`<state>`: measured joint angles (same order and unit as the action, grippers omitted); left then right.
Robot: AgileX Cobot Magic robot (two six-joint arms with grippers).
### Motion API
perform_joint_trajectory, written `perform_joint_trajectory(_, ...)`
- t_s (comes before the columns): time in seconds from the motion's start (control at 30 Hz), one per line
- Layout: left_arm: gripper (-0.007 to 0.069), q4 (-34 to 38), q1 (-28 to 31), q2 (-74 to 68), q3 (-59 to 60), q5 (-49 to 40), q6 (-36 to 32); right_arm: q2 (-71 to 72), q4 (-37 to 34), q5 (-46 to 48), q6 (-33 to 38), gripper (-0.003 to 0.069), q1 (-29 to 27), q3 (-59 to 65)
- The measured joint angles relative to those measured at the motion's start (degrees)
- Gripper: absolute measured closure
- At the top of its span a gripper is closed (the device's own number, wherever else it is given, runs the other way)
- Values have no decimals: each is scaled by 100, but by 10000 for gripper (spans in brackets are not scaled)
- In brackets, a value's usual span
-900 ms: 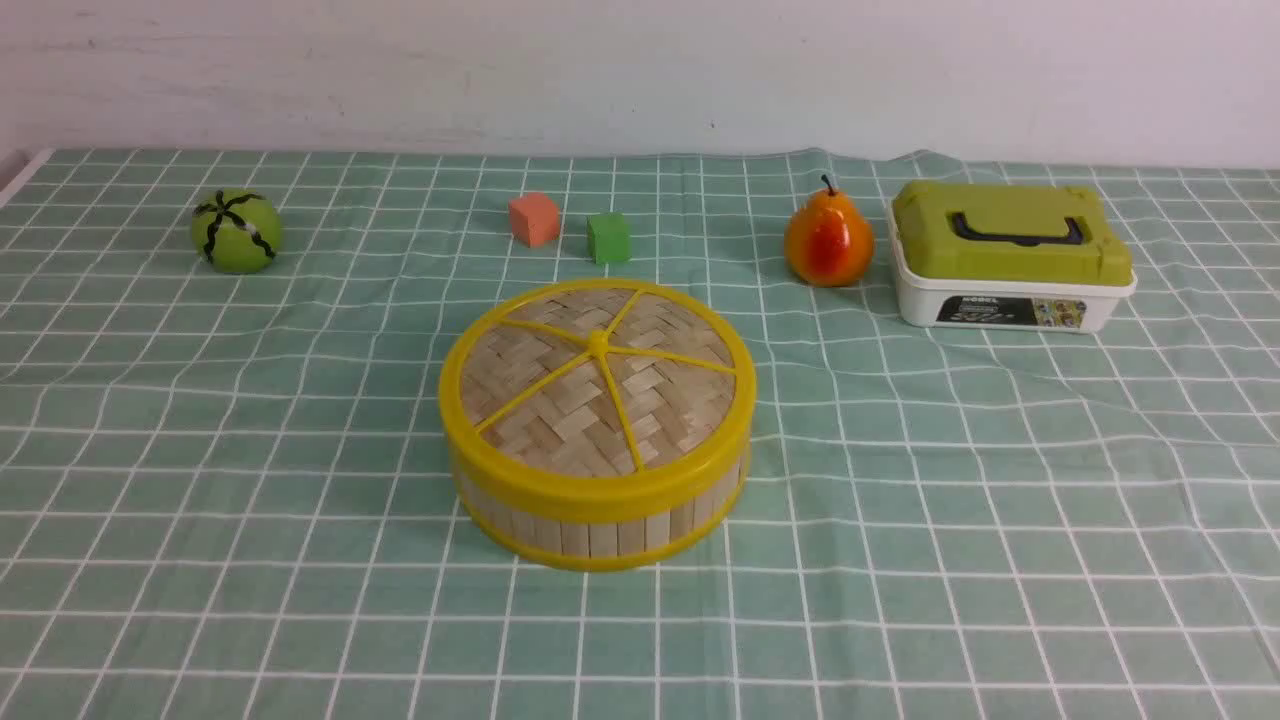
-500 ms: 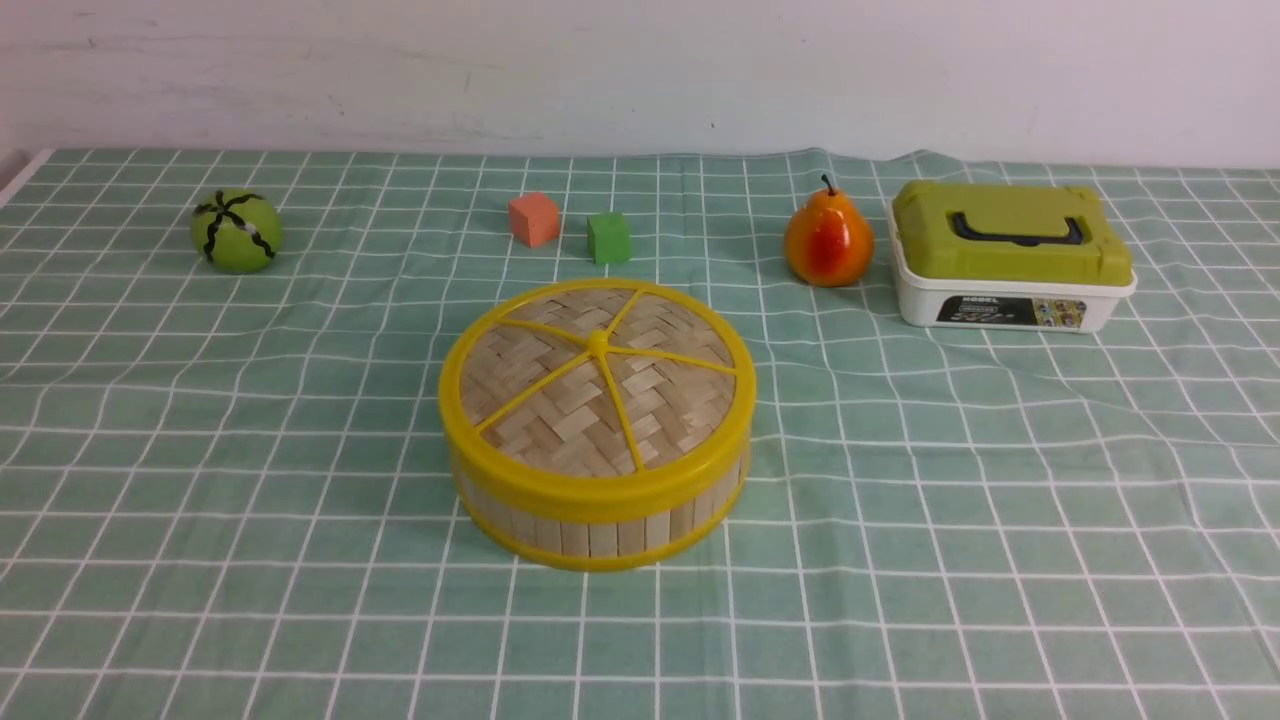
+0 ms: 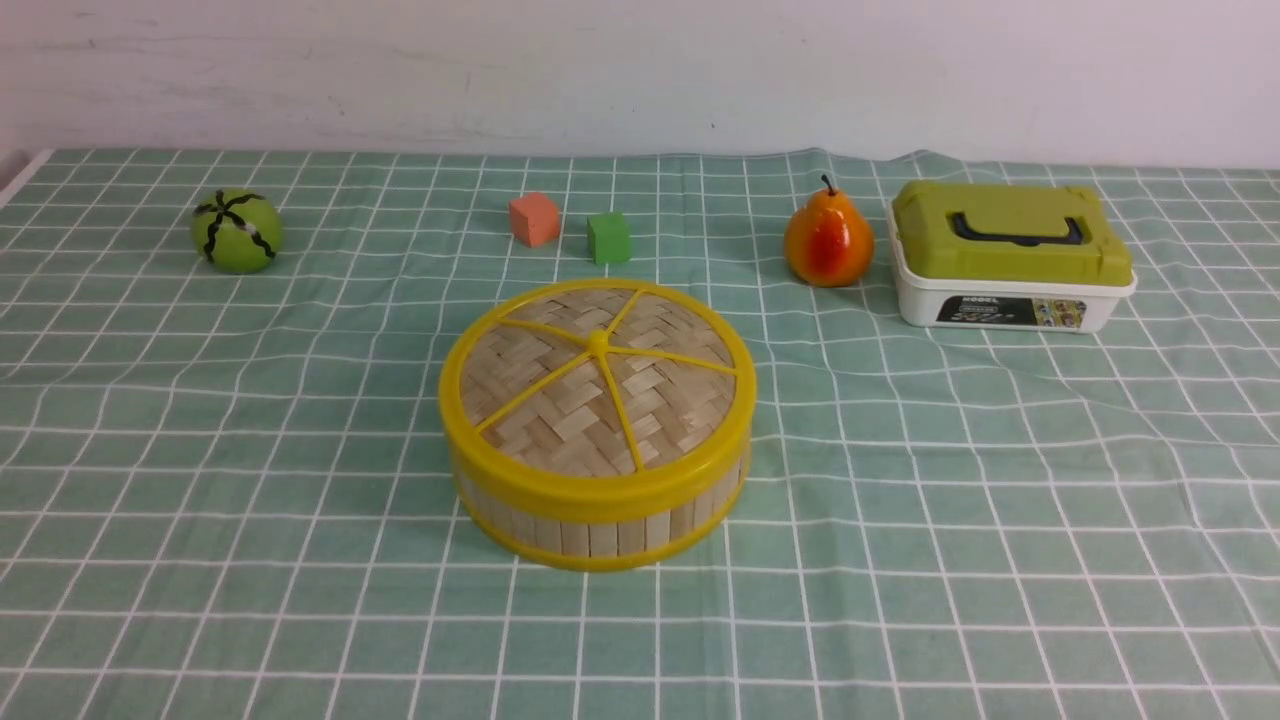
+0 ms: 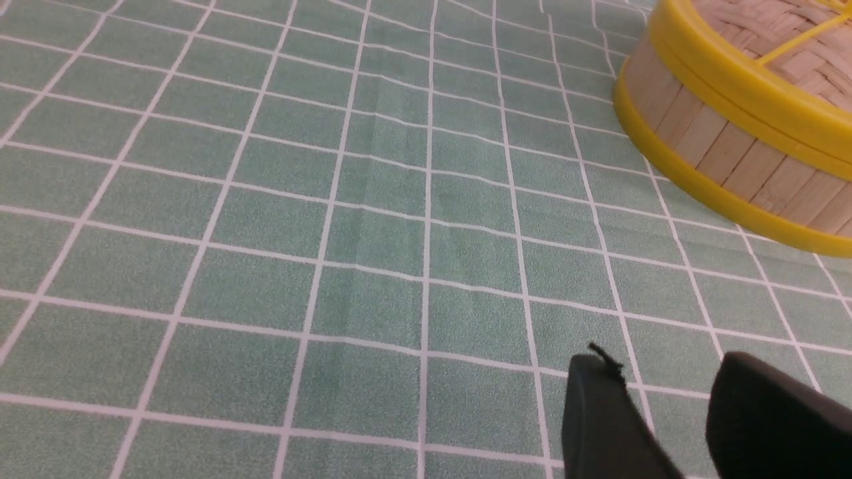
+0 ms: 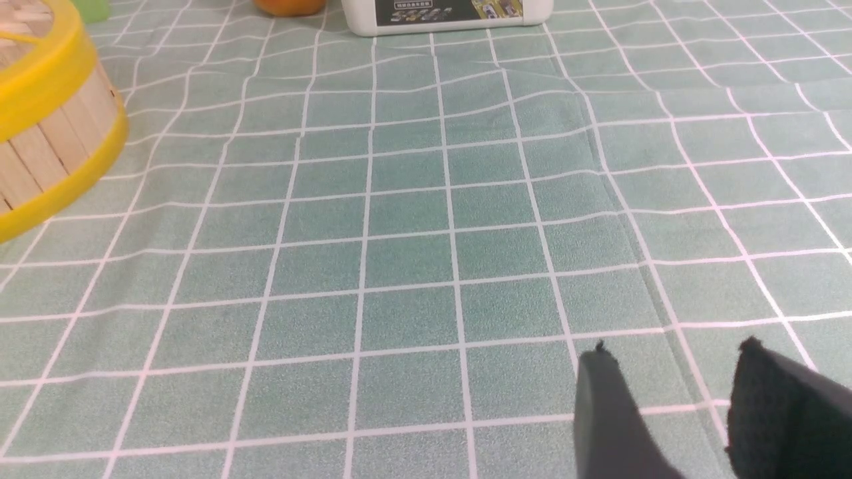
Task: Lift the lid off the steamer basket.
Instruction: Use the left arm to lift the lid of the steamer
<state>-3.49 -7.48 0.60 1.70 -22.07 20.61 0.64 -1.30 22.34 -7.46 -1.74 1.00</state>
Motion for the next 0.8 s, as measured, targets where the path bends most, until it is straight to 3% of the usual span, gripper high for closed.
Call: perform_joint_trajectory(0.8, 386, 7, 0, 0, 0, 0, 12, 0, 0, 0, 0, 418, 0, 0)
